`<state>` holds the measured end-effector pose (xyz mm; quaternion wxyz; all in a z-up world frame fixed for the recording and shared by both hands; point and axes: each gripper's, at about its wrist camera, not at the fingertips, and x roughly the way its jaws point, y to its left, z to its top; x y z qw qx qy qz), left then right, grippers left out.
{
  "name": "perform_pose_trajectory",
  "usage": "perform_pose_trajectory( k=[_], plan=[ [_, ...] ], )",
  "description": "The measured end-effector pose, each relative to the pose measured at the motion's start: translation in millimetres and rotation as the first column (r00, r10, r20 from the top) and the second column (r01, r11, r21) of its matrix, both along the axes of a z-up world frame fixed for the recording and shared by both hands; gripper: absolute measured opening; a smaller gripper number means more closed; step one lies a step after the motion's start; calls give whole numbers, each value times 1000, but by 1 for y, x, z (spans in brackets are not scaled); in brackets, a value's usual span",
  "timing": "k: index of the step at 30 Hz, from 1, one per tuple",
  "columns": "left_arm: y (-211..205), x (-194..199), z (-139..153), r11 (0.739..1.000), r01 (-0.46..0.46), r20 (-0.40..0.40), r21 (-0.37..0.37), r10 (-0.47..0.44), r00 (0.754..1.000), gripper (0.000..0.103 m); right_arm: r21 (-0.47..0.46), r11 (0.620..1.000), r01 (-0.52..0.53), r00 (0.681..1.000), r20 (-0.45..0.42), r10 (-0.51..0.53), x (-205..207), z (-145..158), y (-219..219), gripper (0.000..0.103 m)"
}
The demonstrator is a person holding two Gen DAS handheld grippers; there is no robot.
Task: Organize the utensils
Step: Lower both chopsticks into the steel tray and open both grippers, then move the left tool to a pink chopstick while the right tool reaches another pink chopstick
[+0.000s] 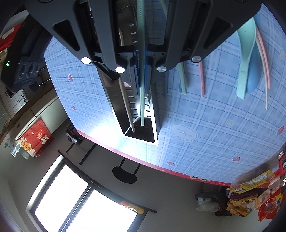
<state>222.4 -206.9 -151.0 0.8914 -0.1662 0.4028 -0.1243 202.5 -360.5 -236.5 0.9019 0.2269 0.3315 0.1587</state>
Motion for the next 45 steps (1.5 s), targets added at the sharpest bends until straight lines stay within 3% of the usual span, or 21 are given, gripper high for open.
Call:
perform_pose_trajectory(
  k=[5,9,10,12,13,17,18,22,23,27,37,45],
  plan=[
    [-10,6,-2,1000,0,-16,4,0,1000,10,-41,998,53,995,90,-49,-14,24,-11,13],
    [-23,12,-7,999,43,-56,-6,-43,997,10,-23,993,116,989,97,-113,-18,26,-30,19],
    [-25,14,-9,998,61,-71,-21,-62,996,14,-14,992,127,988,94,-125,-19,26,-35,19],
    [-25,16,-9,997,68,-82,-42,-71,994,34,3,988,154,984,92,-154,-20,25,-45,25],
    [-23,16,-6,997,64,-75,-51,-68,995,37,4,986,165,982,95,-164,-21,26,-48,27],
    [3,10,18,996,50,-8,-80,-51,999,63,24,979,200,972,117,-202,-27,28,-60,43],
    [9,7,25,996,50,11,-75,-49,999,78,25,979,204,971,119,-205,-27,29,-60,50],
    [47,-15,56,1000,18,125,5,-18,992,97,30,977,210,966,147,-212,-30,29,-61,75],
    [55,-19,60,1000,8,141,28,-12,990,97,32,977,212,965,151,-215,-30,28,-60,87],
    [99,-41,71,992,-58,180,114,37,983,97,13,980,198,967,164,-197,-30,29,-49,95],
    [194,-82,45,974,-136,126,182,114,986,97,-94,987,127,971,215,-105,-55,42,4,95],
    [196,-103,11,965,-24,52,260,11,999,97,-190,982,10,986,163,22,-83,35,55,95]
  ],
)
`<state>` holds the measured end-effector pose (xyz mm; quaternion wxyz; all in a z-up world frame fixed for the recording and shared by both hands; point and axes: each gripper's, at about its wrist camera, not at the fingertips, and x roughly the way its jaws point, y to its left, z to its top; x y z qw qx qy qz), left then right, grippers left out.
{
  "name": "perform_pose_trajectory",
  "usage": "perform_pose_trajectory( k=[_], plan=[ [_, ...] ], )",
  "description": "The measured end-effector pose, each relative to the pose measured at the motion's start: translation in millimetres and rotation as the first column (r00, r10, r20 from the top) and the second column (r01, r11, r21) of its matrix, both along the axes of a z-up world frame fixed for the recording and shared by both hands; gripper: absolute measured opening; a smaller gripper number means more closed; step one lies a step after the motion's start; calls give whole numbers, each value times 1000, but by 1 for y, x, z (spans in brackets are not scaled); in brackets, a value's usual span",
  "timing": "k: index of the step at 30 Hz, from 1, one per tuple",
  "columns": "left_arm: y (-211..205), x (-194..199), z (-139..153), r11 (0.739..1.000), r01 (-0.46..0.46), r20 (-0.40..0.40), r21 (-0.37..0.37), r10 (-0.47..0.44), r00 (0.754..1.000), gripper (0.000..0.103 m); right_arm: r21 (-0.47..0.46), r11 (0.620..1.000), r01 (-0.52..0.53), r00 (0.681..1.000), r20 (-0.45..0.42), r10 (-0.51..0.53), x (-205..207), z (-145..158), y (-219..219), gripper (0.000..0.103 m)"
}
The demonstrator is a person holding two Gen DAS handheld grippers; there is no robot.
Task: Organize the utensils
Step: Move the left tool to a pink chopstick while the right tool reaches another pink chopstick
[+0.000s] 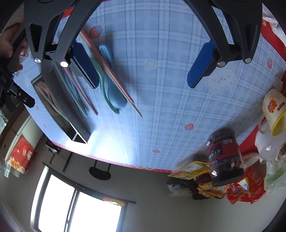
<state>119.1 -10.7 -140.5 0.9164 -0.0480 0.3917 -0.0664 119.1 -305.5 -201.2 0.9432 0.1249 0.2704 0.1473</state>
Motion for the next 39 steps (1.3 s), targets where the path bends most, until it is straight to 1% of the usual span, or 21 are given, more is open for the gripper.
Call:
perform_pose_trajectory(
  k=[1,2,3,4,6,7,8,9,11,12,14,21,25,29,34,36,39],
  plan=[
    [-3,-4,-4,1000,23,-4,9,-23,1000,97,-9,1000,-23,1000,-10,23,-5,-2,8,94],
    [-6,-6,-7,999,35,-8,19,-35,999,97,-20,999,-42,999,-15,41,-8,-4,13,90],
    [-9,-7,-10,999,42,-11,26,-42,999,97,-33,998,-55,998,-19,54,-12,-5,19,79],
    [-12,-8,-12,998,53,-12,28,-53,999,97,-54,996,-72,997,-30,70,-15,-7,26,73],
    [-17,-9,-18,997,74,-11,31,-74,997,94,-77,991,-109,993,-55,105,-18,-11,37,51],
    [-18,-8,-20,997,75,-11,34,-75,997,90,-83,987,-135,989,-73,129,-18,-15,43,44],
    [-17,-6,-21,996,79,-14,32,-79,997,73,-89,984,-155,985,-92,146,-19,-19,48,29],
    [-17,-4,-23,996,79,-26,28,-79,997,62,-99,981,-164,982,-111,153,-18,-22,53,18],
    [-13,0,-26,997,75,-40,-7,-75,996,55,-136,974,-180,977,-139,161,-18,-28,63,11],
    [-11,0,-26,997,75,-39,-25,-76,996,52,-158,970,-184,976,-150,161,-17,-31,68,10],
    [-9,-1,-26,996,77,-36,-36,-78,996,50,-198,962,-190,973,-168,158,-16,-35,75,10],
    [-9,-3,-30,994,93,-43,-58,-96,994,50,-283,945,-165,973,-203,109,-9,-46,83,10],
    [-9,-3,-33,992,105,-44,-73,-108,993,49,-300,938,-173,969,-223,107,-4,-51,87,10],
    [-8,-4,-37,989,113,-52,-100,-118,992,48,-317,929,-192,968,-219,126,-6,-50,94,10],
    [-7,-2,-43,987,118,-63,-113,-126,990,42,-352,909,-224,964,-214,155,-8,-50,106,10],
    [-6,-1,-46,985,121,-71,-122,-130,989,37,-357,904,-235,962,-221,162,-7,-50,109,10],
    [-3,2,-50,983,119,-82,-140,-131,988,34,-358,901,-244,958,-236,165,-1,-52,113,10]
  ],
)
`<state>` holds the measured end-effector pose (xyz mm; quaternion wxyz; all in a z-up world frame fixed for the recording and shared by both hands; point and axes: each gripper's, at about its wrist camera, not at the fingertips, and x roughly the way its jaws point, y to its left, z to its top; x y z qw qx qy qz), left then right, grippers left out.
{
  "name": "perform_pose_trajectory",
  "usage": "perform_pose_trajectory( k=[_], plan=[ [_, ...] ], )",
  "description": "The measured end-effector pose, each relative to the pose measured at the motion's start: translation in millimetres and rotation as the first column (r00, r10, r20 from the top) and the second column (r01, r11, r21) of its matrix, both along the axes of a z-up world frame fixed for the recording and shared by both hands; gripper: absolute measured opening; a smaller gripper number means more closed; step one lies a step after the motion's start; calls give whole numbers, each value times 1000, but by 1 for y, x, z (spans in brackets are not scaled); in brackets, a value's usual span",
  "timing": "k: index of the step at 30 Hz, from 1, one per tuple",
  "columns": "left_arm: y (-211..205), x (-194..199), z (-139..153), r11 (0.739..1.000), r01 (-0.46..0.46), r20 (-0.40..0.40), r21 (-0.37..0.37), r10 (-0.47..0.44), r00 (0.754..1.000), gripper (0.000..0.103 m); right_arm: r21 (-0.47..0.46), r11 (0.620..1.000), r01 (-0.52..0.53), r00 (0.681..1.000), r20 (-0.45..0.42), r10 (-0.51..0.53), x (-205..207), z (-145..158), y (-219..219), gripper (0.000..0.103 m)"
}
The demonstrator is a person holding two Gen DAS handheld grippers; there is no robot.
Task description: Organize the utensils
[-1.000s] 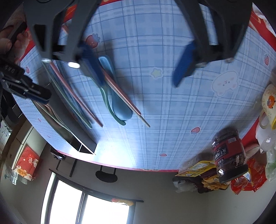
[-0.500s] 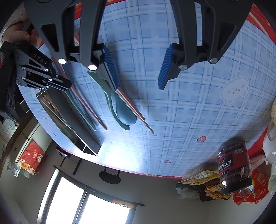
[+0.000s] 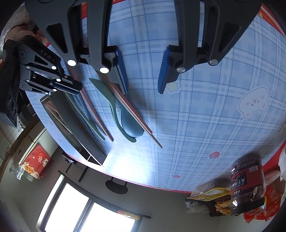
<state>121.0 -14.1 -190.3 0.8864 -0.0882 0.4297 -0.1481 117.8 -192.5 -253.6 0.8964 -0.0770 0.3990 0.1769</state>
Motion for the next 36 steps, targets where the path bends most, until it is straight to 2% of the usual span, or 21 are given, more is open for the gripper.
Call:
perform_pose_trajectory(
  k=[11,16,20,26,31,36],
  plan=[
    [2,13,-2,998,21,-53,-61,-24,998,33,63,998,2,1000,-21,-1,12,-3,-7,10],
    [-10,27,2,998,28,-66,-59,-32,997,32,36,999,3,1000,-7,-3,10,-3,-3,10],
    [-16,41,-2,996,24,-102,-86,-33,994,31,25,1000,1,1000,-1,-1,8,-3,-2,10],
    [-23,49,-10,993,15,-142,-120,-32,989,24,47,999,1,1000,-9,0,10,-3,-4,10],
    [-20,49,-13,984,-3,-158,-179,-26,987,16,64,998,0,1000,-14,1,10,-3,-6,10],
    [-13,49,-12,985,1,-165,-175,-31,986,10,76,997,0,1000,-18,2,10,-3,-8,10]
  ],
)
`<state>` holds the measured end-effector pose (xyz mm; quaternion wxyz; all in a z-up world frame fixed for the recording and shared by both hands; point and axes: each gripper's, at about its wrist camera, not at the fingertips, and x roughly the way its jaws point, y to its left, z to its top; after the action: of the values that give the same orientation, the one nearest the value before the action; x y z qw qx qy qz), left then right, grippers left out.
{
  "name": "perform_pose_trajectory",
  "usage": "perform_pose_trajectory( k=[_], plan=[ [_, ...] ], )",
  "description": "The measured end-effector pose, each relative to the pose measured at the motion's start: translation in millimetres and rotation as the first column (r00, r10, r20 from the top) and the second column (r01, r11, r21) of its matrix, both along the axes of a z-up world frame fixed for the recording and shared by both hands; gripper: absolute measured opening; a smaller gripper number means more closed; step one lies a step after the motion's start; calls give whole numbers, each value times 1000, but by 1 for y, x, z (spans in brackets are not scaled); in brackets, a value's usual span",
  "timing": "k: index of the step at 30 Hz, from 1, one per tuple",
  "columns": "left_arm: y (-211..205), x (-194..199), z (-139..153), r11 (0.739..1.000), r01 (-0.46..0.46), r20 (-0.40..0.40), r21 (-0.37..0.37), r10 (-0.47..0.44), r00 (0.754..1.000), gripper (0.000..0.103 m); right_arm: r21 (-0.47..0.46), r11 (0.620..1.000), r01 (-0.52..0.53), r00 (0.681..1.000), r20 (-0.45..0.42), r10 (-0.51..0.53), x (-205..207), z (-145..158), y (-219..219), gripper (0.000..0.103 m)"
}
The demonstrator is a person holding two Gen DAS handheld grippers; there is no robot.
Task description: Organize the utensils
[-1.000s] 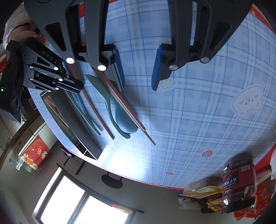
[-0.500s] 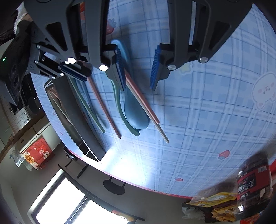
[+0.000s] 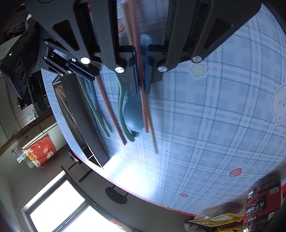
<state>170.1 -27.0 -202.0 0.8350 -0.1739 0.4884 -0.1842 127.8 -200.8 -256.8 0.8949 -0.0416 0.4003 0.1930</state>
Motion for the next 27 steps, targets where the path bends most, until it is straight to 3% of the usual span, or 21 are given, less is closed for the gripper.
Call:
perform_pose_trajectory(
  k=[13,15,21,27],
  plan=[
    [21,22,7,989,-5,49,145,-2,999,12,12,1000,-2,1000,-4,2,0,1,-3,10],
    [25,22,8,988,-1,56,158,-8,998,21,10,1000,-1,1000,-3,1,0,1,-4,10],
    [35,8,18,985,-3,91,170,-12,996,27,10,1000,-1,1000,-3,1,-1,1,-3,10],
    [34,-31,36,983,-19,143,183,-8,990,25,11,1000,-1,1000,-4,1,-1,1,-3,10]
  ],
)
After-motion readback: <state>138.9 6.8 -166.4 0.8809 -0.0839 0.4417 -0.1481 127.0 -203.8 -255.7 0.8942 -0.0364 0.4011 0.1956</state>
